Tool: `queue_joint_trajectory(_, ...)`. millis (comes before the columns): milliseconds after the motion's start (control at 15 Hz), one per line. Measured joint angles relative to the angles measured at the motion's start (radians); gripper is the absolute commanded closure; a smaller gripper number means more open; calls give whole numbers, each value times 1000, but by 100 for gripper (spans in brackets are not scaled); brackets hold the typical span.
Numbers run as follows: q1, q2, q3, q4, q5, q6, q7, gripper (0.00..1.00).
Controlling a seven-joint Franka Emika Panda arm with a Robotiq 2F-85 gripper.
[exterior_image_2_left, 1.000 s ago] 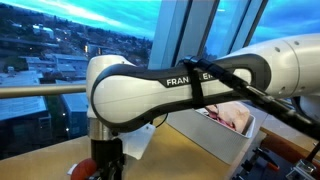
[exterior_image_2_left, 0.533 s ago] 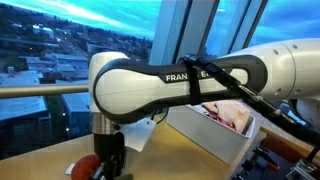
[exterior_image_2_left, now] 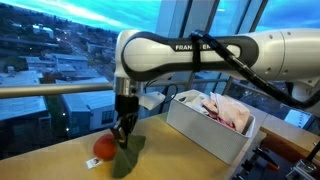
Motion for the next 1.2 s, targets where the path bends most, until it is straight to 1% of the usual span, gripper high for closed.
queue_joint_trajectory(400, -186, -101, -43, 6, 1, 0, 1, 99)
queue_joint_trajectory(600, -257, -145, -49, 5, 1, 0, 2, 99)
queue_joint_trajectory(867, -314, -210, -70, -4, 0, -10, 30, 99)
queue_joint_trajectory(1200, -337, -323, -119, -60, -24, -71, 110, 99)
